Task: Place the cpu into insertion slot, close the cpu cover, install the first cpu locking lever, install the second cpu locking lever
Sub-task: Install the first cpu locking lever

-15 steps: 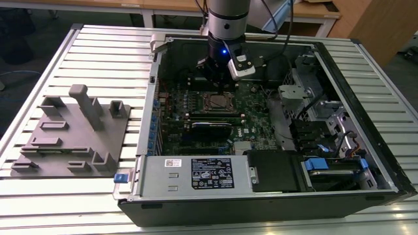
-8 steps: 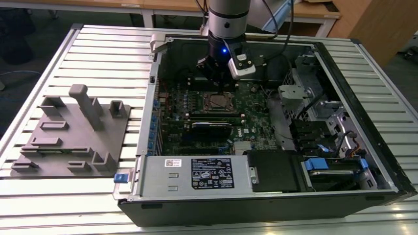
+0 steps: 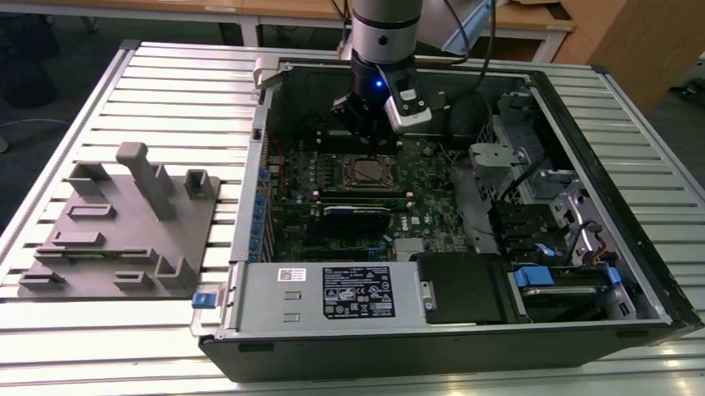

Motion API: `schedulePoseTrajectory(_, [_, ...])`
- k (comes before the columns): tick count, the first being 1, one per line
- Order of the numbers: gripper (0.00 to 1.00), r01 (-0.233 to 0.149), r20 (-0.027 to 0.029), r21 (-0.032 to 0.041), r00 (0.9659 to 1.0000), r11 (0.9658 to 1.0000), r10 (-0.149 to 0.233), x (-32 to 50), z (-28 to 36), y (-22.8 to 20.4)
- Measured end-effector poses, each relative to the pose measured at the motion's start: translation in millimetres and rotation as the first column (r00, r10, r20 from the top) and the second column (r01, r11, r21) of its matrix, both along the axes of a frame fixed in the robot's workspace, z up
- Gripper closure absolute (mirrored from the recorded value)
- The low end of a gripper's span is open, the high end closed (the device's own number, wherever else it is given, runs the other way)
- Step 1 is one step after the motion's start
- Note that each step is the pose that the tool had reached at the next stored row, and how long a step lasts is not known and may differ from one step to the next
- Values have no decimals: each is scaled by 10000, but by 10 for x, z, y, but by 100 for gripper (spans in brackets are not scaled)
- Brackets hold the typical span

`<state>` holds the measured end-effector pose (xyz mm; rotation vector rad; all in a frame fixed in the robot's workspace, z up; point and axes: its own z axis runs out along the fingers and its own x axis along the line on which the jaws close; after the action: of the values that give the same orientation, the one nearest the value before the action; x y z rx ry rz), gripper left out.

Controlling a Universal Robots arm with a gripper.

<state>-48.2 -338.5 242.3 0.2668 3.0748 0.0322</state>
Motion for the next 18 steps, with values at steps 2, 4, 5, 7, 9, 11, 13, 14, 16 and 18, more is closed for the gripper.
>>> schedulePoseTrajectory(2, [90, -1, 2, 3, 10000, 10000, 1, 1, 0, 0])
schedulePoseTrajectory(4, [90, -1, 1, 2, 10000, 10000, 1, 0, 1, 0])
schedulePoseTrajectory(5, [90, 0, 1, 1, 10000, 10000, 0, 0, 2, 0])
schedulePoseTrajectory(7, [90, -1, 1, 1, 10000, 10000, 1, 0, 2, 0])
schedulePoseTrajectory(9, [90, -38, -1, -2, 10000, 10000, 38, 0, 2, 0])
schedulePoseTrajectory(11, [90, -133, -1, -1, 9999, 9999, 133, 0, -1, 0])
schedulePoseTrajectory(13, [90, -210, 0, 0, 9998, 9998, 210, 1, -4, -3])
schedulePoseTrajectory(14, [90, -234, 0, 0, 9997, 9997, 234, 1, -4, -10])
schedulePoseTrajectory(16, [90, -269, 1, 1, 9996, 9996, 269, 0, -4, -20])
schedulePoseTrajectory(18, [90, -277, 0, -1, 9996, 9996, 277, 0, -4, -20])
